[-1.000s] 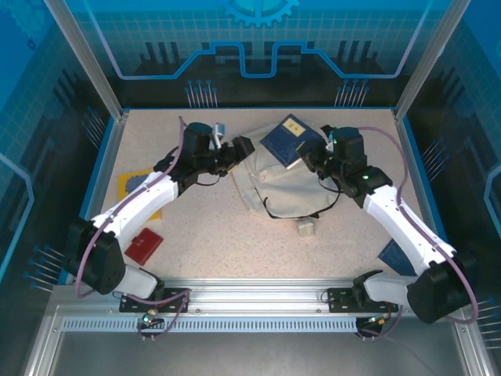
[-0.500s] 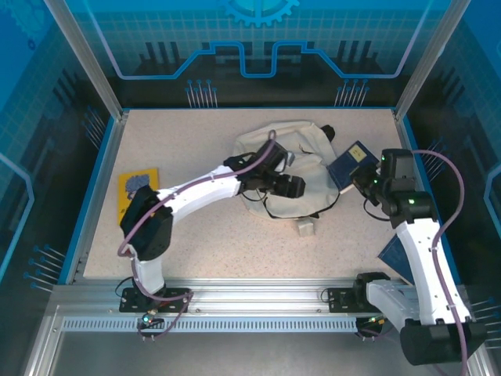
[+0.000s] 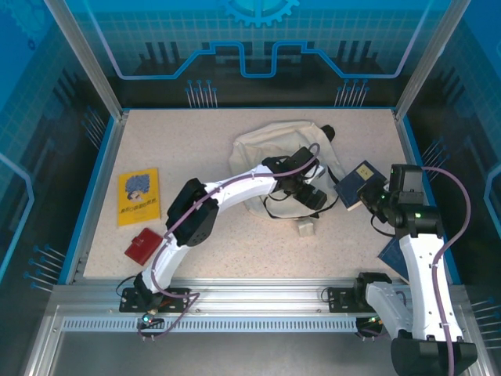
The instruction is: Pack books, pencil case, and school supplies into a backpack
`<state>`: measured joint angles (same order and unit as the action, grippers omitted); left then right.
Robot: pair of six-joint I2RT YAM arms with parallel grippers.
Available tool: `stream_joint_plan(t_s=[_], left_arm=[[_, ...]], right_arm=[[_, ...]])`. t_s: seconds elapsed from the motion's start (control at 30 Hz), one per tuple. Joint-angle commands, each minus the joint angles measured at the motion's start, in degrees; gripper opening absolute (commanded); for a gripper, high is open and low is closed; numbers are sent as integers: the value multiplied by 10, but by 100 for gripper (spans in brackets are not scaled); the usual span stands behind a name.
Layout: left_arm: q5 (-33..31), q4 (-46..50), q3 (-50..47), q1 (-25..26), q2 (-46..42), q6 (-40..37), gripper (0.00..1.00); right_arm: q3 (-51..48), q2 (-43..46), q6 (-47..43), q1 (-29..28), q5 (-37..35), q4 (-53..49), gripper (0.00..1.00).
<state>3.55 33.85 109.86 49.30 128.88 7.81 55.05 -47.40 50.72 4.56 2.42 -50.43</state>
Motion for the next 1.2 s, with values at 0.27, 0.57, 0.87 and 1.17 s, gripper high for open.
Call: stream_joint_plan(t_s=[0.27,0.57,0.87,1.17], left_arm=[[-34,104,101,1,71,-109,78],[-30,107,111,-9,70,-87,33],[11,75,77,-30,10,-66,0],[23,68,6,-32,-40,-141,55]], right_arm=[[-5,17,-5,9,12,3,2],[-5,25,-4,9,6,-6,2],[-4,29,-1,9,2,-7,2],[-7,33,-1,10,5,-7,3]])
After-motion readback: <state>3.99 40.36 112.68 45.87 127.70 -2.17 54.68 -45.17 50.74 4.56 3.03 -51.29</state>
